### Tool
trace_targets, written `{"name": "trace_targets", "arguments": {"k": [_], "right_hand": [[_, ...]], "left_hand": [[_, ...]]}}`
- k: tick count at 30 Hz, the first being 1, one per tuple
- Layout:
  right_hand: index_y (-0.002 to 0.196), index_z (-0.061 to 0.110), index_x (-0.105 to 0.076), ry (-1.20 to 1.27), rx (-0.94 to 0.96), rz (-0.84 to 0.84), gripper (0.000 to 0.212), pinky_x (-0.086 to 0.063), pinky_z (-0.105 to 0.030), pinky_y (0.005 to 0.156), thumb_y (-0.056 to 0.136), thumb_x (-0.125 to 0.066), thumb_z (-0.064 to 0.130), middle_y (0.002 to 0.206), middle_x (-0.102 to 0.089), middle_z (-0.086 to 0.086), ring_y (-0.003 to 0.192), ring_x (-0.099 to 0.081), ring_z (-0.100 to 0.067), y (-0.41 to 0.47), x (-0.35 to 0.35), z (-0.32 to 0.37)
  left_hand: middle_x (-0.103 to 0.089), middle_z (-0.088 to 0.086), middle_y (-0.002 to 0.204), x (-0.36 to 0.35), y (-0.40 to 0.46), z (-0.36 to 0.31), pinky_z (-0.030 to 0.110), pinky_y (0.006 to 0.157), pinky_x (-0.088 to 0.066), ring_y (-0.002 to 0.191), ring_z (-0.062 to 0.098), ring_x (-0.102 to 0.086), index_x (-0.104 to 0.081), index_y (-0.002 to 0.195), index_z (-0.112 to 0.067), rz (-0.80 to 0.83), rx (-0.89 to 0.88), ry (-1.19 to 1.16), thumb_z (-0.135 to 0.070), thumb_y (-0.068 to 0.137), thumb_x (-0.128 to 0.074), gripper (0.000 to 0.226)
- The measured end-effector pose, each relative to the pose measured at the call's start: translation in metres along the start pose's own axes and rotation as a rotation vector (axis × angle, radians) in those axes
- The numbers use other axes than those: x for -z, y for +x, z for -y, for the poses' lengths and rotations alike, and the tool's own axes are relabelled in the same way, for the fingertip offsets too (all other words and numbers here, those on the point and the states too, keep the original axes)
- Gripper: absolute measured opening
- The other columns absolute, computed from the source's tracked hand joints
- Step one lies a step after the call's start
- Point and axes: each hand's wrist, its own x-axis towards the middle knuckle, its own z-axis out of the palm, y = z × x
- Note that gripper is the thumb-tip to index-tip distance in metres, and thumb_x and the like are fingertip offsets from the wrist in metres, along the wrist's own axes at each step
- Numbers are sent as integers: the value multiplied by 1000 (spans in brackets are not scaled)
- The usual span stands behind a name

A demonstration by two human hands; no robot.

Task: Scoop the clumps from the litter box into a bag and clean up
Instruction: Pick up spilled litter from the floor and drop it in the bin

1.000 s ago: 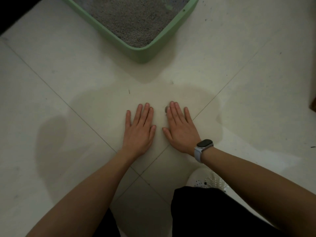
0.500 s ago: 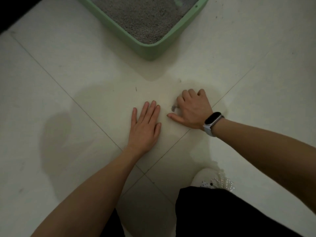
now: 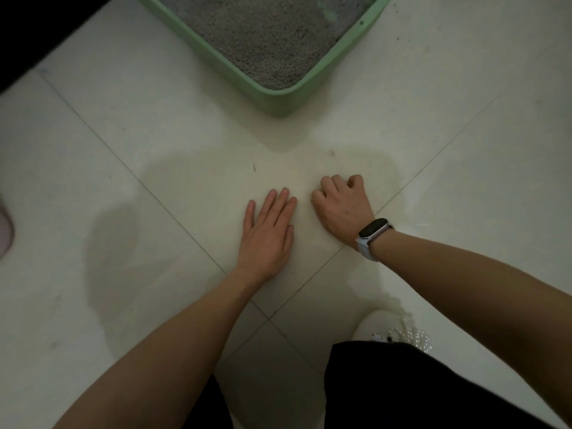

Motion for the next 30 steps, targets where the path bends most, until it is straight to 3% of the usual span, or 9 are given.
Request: {"name": "trace_targets", "arguments": {"k": [4,7,10,12,14,18,21,25,30], "right_hand": [[61,11,-52,40,21,30,17,-37,-27,59,70,-38,7,65,-51,-7,58,-50,-24,4,3,2],[58,5,-52,223,-88,23,23,-38,-28,56,74,-38,12,62,-52,-12,54,-52,-28,6,9,-1],[61,-1,-51,573,-552,-44,29,-39,-37,59,83,-39,13,70,-53,-21,59,-51,-35,-3,23,-12],[65,1,-46,713,-819,-55,29,-37,-42,67,90,-37,10,76,-48,-21,63,-46,-35,-15,27,-22],[63,5,-38,752,-923,-14,31,-34,-39,70,93,-37,9,76,-41,-13,66,-44,-33,-27,26,-28],[62,5,-43,637,-807,68,32,-21,-31,68,86,-29,20,76,-47,-16,75,-49,-33,-35,13,-25],[64,8,-42,632,-814,48,28,-20,-30,69,83,-27,23,74,-45,-12,76,-49,-32,-34,9,-25],[62,12,-38,636,-807,-15,36,-21,-31,68,79,-16,35,70,-37,-5,69,-46,-28,-36,4,-24],[59,14,-36,642,-816,-68,31,-21,-32,66,79,-21,32,66,-36,-4,65,-46,-28,-36,0,-21]], "left_hand": [[-27,2,152,3,1,0,40,113,1,142,17,-17,-38,141,-13,-14,-4,-64,-35,89,-16,61],[-47,10,139,1,4,-2,45,111,-15,133,22,-37,-56,124,-9,-132,55,-163,-34,86,-29,53],[-61,11,109,0,13,-9,42,98,-34,108,27,-53,-66,103,-10,-273,193,-244,-37,81,-44,41],[-62,7,98,-2,17,-16,35,92,-28,100,22,-50,-68,90,-14,-304,208,-236,-42,77,-49,36],[-61,5,94,-5,22,-22,32,90,-23,98,15,-43,-67,79,-18,-340,198,-252,-46,71,-53,32],[-60,4,112,-11,36,-32,35,98,-18,112,15,-37,-69,84,-22,-362,235,-269,-53,63,-61,38],[-55,6,128,-19,39,-41,46,107,-13,126,22,-35,-71,98,-24,-329,272,-284,-50,61,-68,45],[-56,6,128,-26,41,-46,41,109,-8,127,22,-36,-74,94,-27,-408,316,-325,-51,68,-59,39],[-57,4,127,-32,42,-46,40,110,-9,126,20,-33,-75,88,-28,-459,321,-334,-44,73,-59,27]]}}
